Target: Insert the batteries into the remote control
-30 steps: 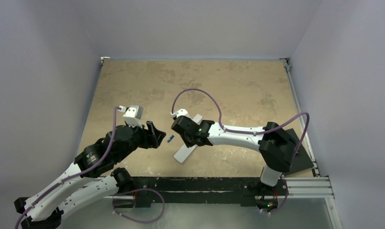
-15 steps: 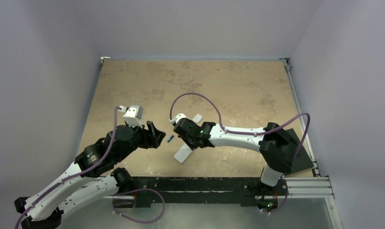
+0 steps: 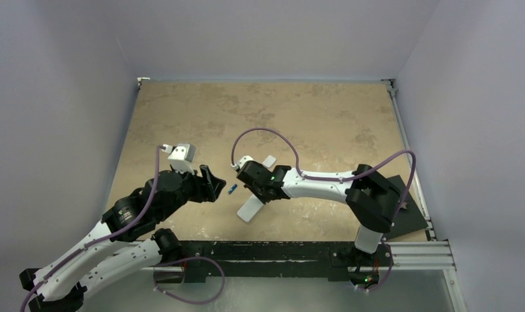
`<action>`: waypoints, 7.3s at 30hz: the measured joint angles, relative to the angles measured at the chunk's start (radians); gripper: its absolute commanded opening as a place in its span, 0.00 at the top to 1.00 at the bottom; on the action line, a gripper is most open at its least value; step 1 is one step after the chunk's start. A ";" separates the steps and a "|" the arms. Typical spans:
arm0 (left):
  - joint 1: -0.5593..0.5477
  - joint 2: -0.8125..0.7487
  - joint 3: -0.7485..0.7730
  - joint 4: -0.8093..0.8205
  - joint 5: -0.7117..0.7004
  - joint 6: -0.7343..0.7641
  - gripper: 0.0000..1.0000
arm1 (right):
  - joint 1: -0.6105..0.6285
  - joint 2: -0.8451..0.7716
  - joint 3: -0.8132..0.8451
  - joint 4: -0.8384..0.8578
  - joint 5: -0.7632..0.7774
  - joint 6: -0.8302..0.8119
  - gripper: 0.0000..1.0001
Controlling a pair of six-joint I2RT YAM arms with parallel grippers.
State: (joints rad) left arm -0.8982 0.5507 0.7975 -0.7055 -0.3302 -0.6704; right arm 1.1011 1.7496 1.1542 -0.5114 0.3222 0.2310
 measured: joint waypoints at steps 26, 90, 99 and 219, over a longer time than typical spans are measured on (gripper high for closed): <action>0.000 0.003 0.000 0.000 0.000 0.000 0.33 | -0.022 0.026 -0.001 0.004 -0.004 -0.026 0.84; 0.000 0.020 0.000 0.000 0.000 0.000 0.33 | -0.022 0.046 -0.001 0.018 0.030 -0.030 0.77; 0.000 0.020 0.000 0.000 0.000 0.000 0.33 | -0.022 0.046 -0.001 0.023 0.035 -0.029 0.71; 0.000 0.068 0.000 0.001 0.002 0.000 0.33 | -0.077 0.063 -0.021 0.129 -0.078 -0.010 0.62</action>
State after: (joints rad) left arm -0.8982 0.6189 0.7975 -0.7048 -0.3286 -0.6701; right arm 1.0245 1.8126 1.1328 -0.3824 0.2440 0.2207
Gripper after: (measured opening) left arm 0.672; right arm 0.366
